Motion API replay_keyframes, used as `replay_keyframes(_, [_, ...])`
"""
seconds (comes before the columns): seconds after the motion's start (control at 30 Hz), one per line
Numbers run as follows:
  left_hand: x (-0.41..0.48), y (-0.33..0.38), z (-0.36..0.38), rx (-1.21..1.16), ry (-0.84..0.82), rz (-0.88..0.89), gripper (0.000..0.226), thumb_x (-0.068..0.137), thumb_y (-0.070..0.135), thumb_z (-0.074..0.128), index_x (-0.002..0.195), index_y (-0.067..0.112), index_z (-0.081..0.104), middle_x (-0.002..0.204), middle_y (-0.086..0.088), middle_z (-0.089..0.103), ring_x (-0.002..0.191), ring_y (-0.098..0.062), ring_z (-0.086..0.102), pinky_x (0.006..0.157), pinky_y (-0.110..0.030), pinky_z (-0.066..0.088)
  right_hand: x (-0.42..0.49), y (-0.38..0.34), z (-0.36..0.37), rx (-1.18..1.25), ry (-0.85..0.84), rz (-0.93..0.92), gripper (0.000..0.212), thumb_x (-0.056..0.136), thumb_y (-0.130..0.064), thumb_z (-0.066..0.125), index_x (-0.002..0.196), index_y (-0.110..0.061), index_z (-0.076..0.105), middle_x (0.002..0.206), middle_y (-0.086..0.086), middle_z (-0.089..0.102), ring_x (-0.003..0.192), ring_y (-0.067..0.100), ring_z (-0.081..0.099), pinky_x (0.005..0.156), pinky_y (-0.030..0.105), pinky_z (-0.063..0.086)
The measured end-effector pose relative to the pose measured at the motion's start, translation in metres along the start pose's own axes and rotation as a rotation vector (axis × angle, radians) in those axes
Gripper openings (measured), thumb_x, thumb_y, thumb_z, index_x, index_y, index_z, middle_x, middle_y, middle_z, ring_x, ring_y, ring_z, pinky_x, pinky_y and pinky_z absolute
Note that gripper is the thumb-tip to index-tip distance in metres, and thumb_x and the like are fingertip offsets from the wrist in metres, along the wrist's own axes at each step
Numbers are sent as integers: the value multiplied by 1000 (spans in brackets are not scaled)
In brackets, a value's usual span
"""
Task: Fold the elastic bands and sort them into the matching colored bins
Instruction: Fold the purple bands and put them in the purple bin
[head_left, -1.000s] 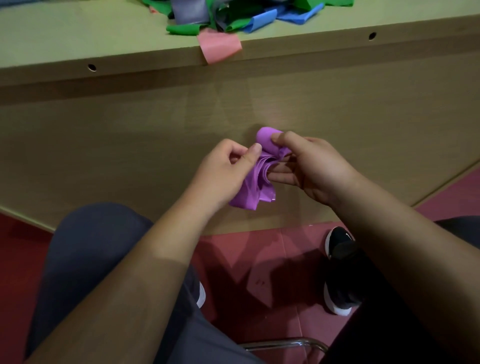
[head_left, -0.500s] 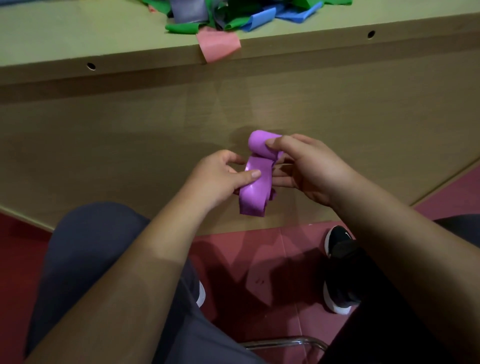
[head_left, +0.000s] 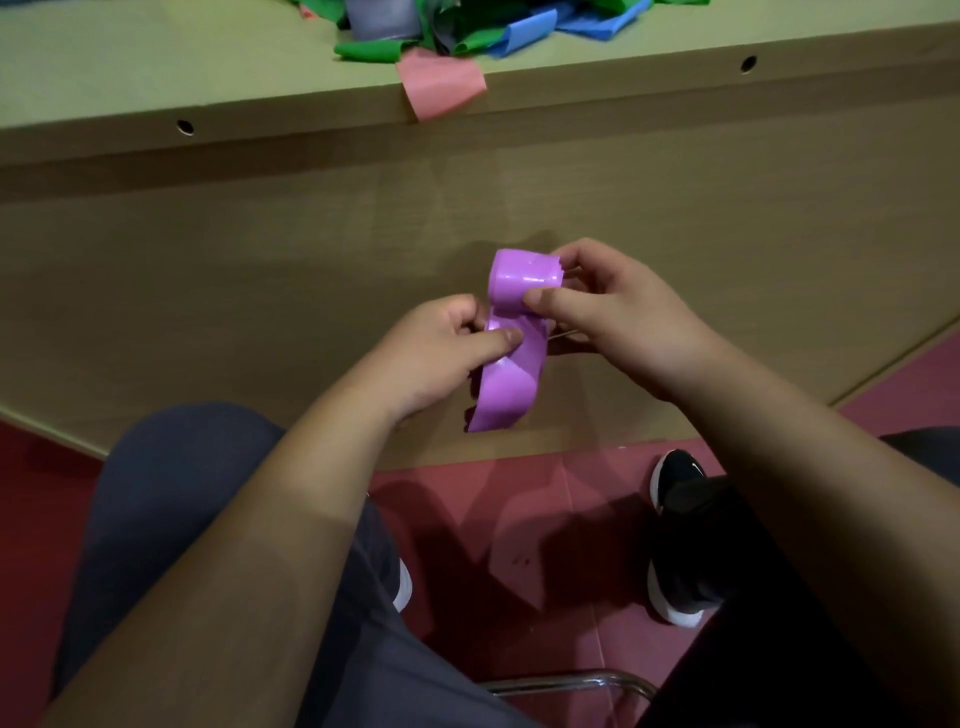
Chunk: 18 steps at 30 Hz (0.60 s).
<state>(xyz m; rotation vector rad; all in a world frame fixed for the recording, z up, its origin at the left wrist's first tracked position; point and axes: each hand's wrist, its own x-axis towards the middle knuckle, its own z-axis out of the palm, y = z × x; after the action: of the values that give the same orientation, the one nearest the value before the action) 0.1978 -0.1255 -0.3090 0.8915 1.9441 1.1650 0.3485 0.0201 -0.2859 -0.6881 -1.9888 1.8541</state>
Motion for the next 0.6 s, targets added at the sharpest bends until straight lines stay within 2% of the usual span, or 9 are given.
replay_keyframes(0.1, [-5, 5, 4, -110, -15, -18, 22, 100, 18, 72, 116, 2, 66, 90, -16, 76, 78, -19, 67, 65, -32, 50, -1, 1, -2, -54, 1, -62, 27, 96, -4, 75, 120, -5, 64, 112, 21, 71, 90, 20, 72, 87, 52, 66])
replay_keyframes(0.17, [-7, 8, 6, -128, -8, -36, 24, 101, 18, 71, 118, 1, 64, 97, -23, 76, 81, -21, 69, 68, -33, 52, 0, 4, -3, -99, 11, -96, 29, 95, -5, 78, 121, -9, 66, 120, 20, 69, 92, 18, 72, 85, 47, 67])
replay_keyframes(0.23, [-8, 9, 6, -162, -12, -55, 25, 101, 19, 71, 119, 2, 65, 95, -21, 73, 83, -22, 69, 70, -36, 53, 0, 6, -5, -194, 17, -152, 31, 92, -9, 81, 120, -16, 67, 117, 11, 72, 92, 16, 72, 84, 44, 66])
replay_keyframes(0.33, [-9, 12, 4, -211, 1, -63, 17, 100, 16, 72, 113, 6, 68, 92, -9, 69, 82, -18, 72, 64, -32, 60, 0, 8, -7, -353, 30, -221, 37, 88, -17, 84, 120, -26, 67, 114, -4, 73, 91, 23, 75, 88, 47, 62])
replay_keyframes(0.5, [-11, 15, 5, -243, 1, -68, 8, 100, 12, 70, 107, 14, 69, 93, -8, 71, 87, -19, 73, 69, -34, 63, -2, 8, -4, -391, 61, -273, 37, 88, -17, 83, 119, -25, 64, 112, -10, 70, 89, 33, 67, 82, 39, 55])
replay_keyframes(0.57, [-12, 14, 6, -219, 4, -56, 9, 100, 11, 69, 109, 14, 69, 84, -2, 71, 82, -13, 72, 66, -28, 61, -2, 9, -2, -407, 69, -286, 37, 87, -15, 82, 118, -25, 63, 112, -10, 70, 82, 31, 64, 79, 36, 54])
replay_keyframes(0.6, [-12, 14, 6, -197, 7, -48, 11, 100, 10, 68, 110, 13, 68, 78, 2, 71, 76, -9, 70, 64, -25, 58, -1, 10, -2, -416, 74, -292, 37, 87, -14, 82, 117, -24, 63, 113, -10, 71, 75, 25, 62, 77, 34, 54])
